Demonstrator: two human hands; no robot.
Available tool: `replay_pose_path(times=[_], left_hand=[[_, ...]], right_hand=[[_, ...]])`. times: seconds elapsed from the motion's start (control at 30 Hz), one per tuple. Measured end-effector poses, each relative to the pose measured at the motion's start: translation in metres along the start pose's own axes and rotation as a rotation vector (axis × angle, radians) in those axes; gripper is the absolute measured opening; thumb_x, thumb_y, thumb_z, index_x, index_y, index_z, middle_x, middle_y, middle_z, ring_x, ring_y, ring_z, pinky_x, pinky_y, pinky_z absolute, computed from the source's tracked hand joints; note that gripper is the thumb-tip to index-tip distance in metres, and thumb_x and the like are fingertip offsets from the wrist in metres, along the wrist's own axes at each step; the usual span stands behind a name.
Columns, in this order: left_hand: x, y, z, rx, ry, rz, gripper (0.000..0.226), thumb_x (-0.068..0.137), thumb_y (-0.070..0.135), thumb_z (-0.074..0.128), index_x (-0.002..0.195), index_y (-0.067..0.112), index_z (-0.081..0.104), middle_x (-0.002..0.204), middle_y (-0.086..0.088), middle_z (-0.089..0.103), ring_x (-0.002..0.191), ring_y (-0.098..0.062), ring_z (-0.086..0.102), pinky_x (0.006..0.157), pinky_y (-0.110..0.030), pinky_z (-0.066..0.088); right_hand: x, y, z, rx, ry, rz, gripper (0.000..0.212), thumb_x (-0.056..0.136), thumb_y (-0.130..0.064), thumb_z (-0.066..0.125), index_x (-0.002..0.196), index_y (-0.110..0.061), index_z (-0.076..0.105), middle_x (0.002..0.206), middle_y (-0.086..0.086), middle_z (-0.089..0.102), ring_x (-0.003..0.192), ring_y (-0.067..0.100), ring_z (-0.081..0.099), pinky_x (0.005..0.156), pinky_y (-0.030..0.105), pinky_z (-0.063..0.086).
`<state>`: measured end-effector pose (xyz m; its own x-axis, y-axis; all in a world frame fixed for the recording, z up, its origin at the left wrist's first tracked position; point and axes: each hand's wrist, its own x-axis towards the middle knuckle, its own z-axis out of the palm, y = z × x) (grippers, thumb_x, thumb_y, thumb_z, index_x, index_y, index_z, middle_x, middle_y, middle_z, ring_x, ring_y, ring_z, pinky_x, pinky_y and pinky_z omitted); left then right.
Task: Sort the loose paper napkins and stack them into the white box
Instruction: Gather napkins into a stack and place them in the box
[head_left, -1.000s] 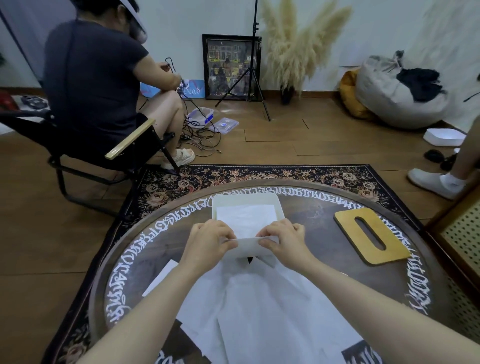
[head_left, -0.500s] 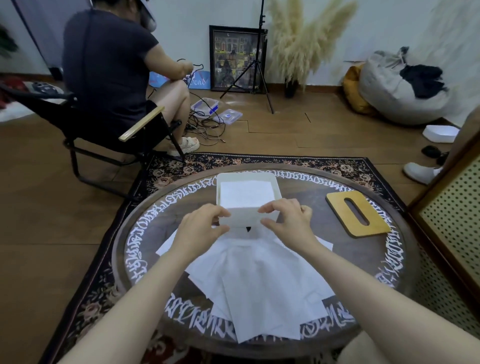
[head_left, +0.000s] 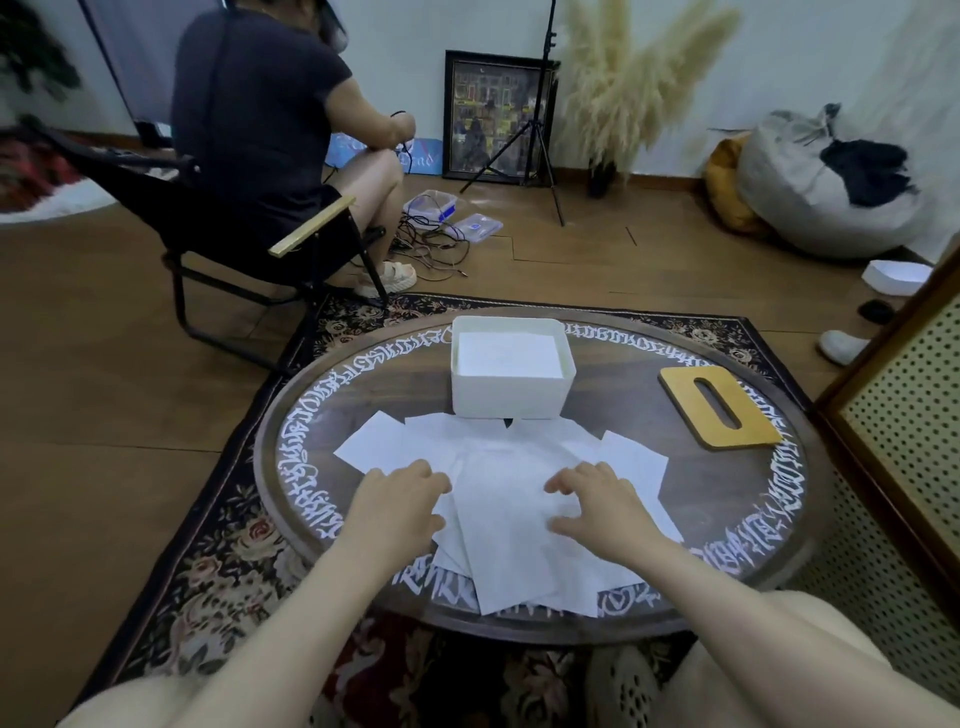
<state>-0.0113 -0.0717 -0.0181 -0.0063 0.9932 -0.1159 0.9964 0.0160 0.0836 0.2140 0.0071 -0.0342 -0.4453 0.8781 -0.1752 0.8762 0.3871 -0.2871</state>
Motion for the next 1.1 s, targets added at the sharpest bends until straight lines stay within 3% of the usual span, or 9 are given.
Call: replay_pose_path(times=[0.1,0.2,0.3,0.4,0.57,0.7,0.83,0.97,1.1], left_hand=[[-0.003,0.005,0.009,0.036,-0.021,0.042,0.042,0.097,0.034,0.048,0.138,0.028,0.041,0.134,0.004,0.045,0.116,-0.018,0.052,0.088,-0.031,0.034],[-0.005,0.016,0.019,0.033,-0.059,0.136,0.050,0.096,0.034,0.050,0.143,0.029,0.035,0.142,0.003,0.038,0.126,-0.018,0.044,0.100,-0.034,0.030],[-0.008,0.027,0.028,0.080,-0.130,0.201,0.057,0.096,0.036,0.048,0.148,0.031,0.026,0.155,-0.001,0.021,0.140,-0.019,0.026,0.114,-0.042,0.014],[-0.008,0.031,0.033,0.099,-0.165,0.227,0.057,0.097,0.038,0.046,0.149,0.032,0.025,0.158,-0.001,0.015,0.144,-0.019,0.017,0.116,-0.046,0.004],[-0.008,0.029,0.036,0.138,-0.234,0.241,0.056,0.096,0.038,0.046,0.148,0.032,0.027,0.158,-0.001,0.017,0.143,-0.019,0.017,0.116,-0.049,0.000],[-0.009,0.028,0.037,0.152,-0.229,0.245,0.056,0.097,0.038,0.045,0.148,0.033,0.026,0.158,-0.002,0.015,0.143,-0.021,0.016,0.116,-0.048,0.002],[-0.011,0.027,0.036,0.118,-0.201,0.222,0.054,0.096,0.037,0.045,0.148,0.032,0.029,0.158,-0.001,0.017,0.143,-0.017,0.018,0.116,-0.045,0.004],[-0.010,0.027,0.028,-0.116,-0.099,0.050,0.056,0.097,0.045,0.042,0.149,0.029,0.025,0.154,0.002,0.026,0.140,-0.015,0.026,0.112,-0.035,0.022],[-0.007,0.030,0.020,-0.851,-0.058,-0.299,0.057,0.092,0.041,0.056,0.143,0.021,0.038,0.129,0.001,0.051,0.116,-0.018,0.052,0.093,-0.033,0.044]], right_hand=[[-0.001,0.009,0.007,0.085,-0.089,0.116,0.059,0.082,-0.044,0.068,0.132,-0.022,0.044,0.126,0.000,0.047,0.119,0.018,0.044,0.093,0.032,0.041],[0.003,0.013,0.011,0.118,-0.071,0.207,0.068,0.077,-0.044,0.073,0.132,-0.018,0.042,0.127,0.002,0.043,0.119,0.020,0.045,0.093,0.034,0.042],[0.004,0.014,0.014,0.166,-0.064,0.221,0.055,0.078,-0.043,0.073,0.121,-0.018,0.047,0.117,0.000,0.044,0.108,0.018,0.049,0.088,0.033,0.045],[0.003,0.010,0.018,0.222,-0.059,0.200,0.038,0.079,-0.044,0.072,0.103,-0.020,0.053,0.104,-0.003,0.052,0.094,0.015,0.055,0.080,0.030,0.047],[0.000,-0.007,0.027,0.313,-0.122,0.223,0.034,0.075,-0.047,0.073,0.086,-0.020,0.055,0.087,-0.010,0.059,0.080,0.011,0.057,0.070,0.028,0.044],[0.001,-0.017,0.032,0.438,-0.152,0.213,0.039,0.075,-0.036,0.076,0.064,-0.020,0.042,0.063,-0.008,0.044,0.059,0.012,0.042,0.060,0.028,0.034],[0.001,-0.019,0.034,0.384,-0.070,0.175,0.032,0.083,-0.027,0.067,0.064,-0.023,0.041,0.065,-0.008,0.045,0.058,0.010,0.040,0.054,0.026,0.030],[0.003,-0.014,0.025,0.594,-0.012,0.201,0.022,0.086,-0.020,0.065,0.071,-0.020,0.050,0.061,-0.006,0.050,0.057,0.015,0.043,0.054,0.027,0.032],[-0.006,-0.015,0.013,0.942,-0.040,0.199,0.019,0.089,-0.007,0.063,0.073,-0.011,0.053,0.043,-0.010,0.045,0.046,0.010,0.039,0.048,0.020,0.031]])
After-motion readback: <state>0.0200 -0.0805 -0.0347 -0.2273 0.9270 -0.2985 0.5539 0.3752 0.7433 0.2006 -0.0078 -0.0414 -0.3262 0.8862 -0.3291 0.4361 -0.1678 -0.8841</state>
